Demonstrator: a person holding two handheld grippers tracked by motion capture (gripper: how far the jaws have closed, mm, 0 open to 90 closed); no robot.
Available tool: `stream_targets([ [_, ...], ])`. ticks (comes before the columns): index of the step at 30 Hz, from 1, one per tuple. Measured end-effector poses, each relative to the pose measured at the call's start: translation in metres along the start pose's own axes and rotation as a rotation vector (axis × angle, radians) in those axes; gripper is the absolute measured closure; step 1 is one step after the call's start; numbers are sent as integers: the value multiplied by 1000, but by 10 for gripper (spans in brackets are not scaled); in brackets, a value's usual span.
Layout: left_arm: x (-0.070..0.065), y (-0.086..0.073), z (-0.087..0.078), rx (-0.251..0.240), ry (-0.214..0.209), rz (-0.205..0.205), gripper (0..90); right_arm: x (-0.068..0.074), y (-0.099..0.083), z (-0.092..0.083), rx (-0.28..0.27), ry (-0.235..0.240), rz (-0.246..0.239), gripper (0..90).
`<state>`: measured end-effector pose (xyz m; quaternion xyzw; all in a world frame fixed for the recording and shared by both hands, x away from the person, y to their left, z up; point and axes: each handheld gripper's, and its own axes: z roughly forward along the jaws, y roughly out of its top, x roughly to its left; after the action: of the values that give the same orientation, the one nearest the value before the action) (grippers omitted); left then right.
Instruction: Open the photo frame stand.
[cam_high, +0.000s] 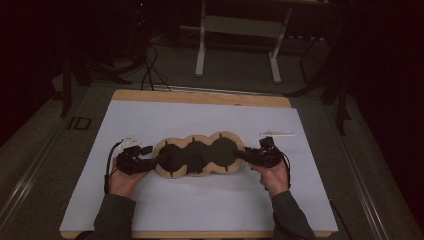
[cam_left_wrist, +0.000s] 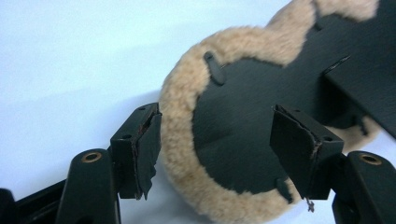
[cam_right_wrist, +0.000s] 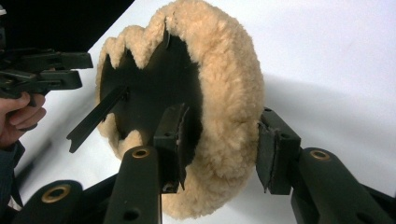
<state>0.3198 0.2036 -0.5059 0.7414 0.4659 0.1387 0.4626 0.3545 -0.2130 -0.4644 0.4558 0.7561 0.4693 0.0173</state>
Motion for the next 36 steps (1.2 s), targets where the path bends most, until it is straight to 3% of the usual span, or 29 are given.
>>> stream_targets([
  [9, 6, -2, 3, 1, 15, -12, 348, 1, -1, -1, 6, -6, -33, 576],
  [13, 10, -4, 6, 10, -4, -26, 348, 0, -2, -1, 13, -2, -57, 578],
  [14, 12, -4, 7, 13, -35, -38, 349, 0, -2, -1, 13, 0, -60, 578],
  [16, 12, -5, 7, 16, -42, -42, 358, 0, -2, -1, 12, 1, -62, 579],
  [21, 12, -6, 12, 47, -83, -35, 369, 0, -3, -2, 12, 0, -83, 580],
  [24, 12, -7, 14, 63, -84, -31, 365, -1, -4, -2, 13, 3, -89, 581],
  [29, 15, -9, 18, 99, -108, -62, 369, -2, -5, -2, 13, 5, -94, 582],
  [36, 15, -10, 21, 116, -136, -68, 359, -2, -6, -2, 18, 4, -109, 581],
])
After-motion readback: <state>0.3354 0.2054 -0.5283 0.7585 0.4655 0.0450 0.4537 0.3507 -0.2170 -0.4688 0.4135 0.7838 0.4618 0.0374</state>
